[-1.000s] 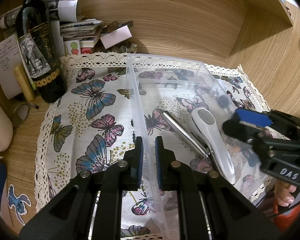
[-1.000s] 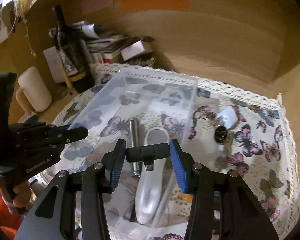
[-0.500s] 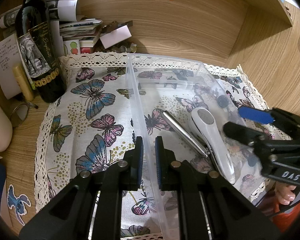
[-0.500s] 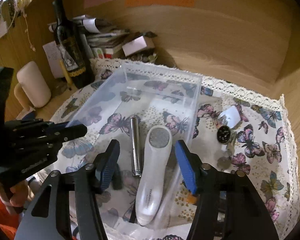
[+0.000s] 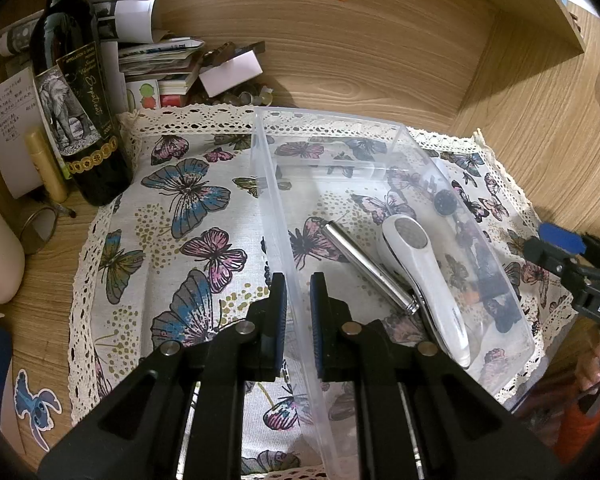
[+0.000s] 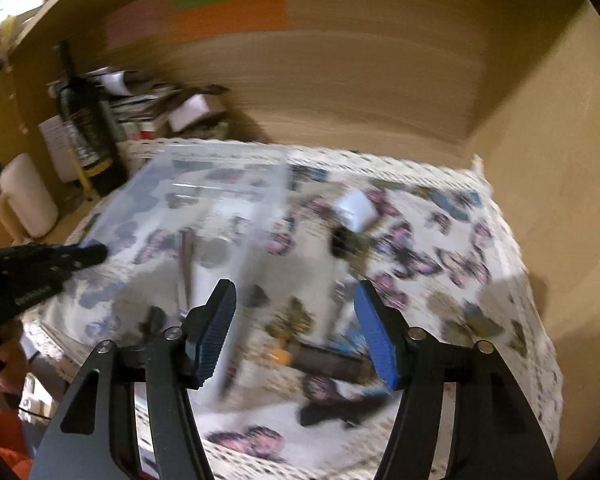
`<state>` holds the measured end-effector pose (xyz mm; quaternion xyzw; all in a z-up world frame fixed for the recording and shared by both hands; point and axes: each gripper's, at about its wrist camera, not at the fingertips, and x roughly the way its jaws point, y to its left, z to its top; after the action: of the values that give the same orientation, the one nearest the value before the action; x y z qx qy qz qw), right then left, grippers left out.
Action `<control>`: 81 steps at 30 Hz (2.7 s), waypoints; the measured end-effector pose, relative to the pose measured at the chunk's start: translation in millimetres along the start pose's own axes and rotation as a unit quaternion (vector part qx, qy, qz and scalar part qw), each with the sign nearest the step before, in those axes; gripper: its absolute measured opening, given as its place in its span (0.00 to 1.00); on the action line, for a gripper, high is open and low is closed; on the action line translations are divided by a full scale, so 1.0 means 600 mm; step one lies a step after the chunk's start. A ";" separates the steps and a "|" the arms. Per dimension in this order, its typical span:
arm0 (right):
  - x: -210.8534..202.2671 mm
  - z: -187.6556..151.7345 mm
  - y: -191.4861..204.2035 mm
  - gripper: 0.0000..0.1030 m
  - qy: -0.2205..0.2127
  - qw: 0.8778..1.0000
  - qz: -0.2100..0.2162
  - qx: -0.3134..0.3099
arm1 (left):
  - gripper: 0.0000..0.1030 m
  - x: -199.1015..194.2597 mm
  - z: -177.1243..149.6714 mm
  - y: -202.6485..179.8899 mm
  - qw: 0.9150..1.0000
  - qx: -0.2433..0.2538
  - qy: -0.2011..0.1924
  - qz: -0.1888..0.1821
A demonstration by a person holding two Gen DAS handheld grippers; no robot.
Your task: Organize rigid objects
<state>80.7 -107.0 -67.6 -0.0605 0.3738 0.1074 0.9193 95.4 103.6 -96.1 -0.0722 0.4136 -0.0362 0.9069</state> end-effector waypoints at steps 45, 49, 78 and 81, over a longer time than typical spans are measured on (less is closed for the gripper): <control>-0.001 0.000 -0.017 0.14 -0.015 0.999 0.006 0.042 | 0.10 0.000 0.000 -0.004 1.000 0.000 0.000 -0.001; -0.019 0.026 0.008 0.14 -0.047 0.998 0.014 0.025 | 0.10 0.000 0.001 -0.006 1.000 -0.002 0.000 -0.001; 0.039 0.054 0.115 0.37 -0.001 0.991 0.116 -0.063 | 0.10 0.000 0.001 -0.008 1.000 -0.003 0.000 -0.003; 0.029 0.055 0.094 0.42 -0.009 0.993 0.100 -0.057 | 0.10 0.000 0.001 -0.007 1.000 -0.003 0.000 -0.002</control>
<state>101.2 -43.2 -58.1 -0.0737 0.3628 0.2204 0.9024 95.8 99.4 -94.8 -0.0758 0.4137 -0.0371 0.9065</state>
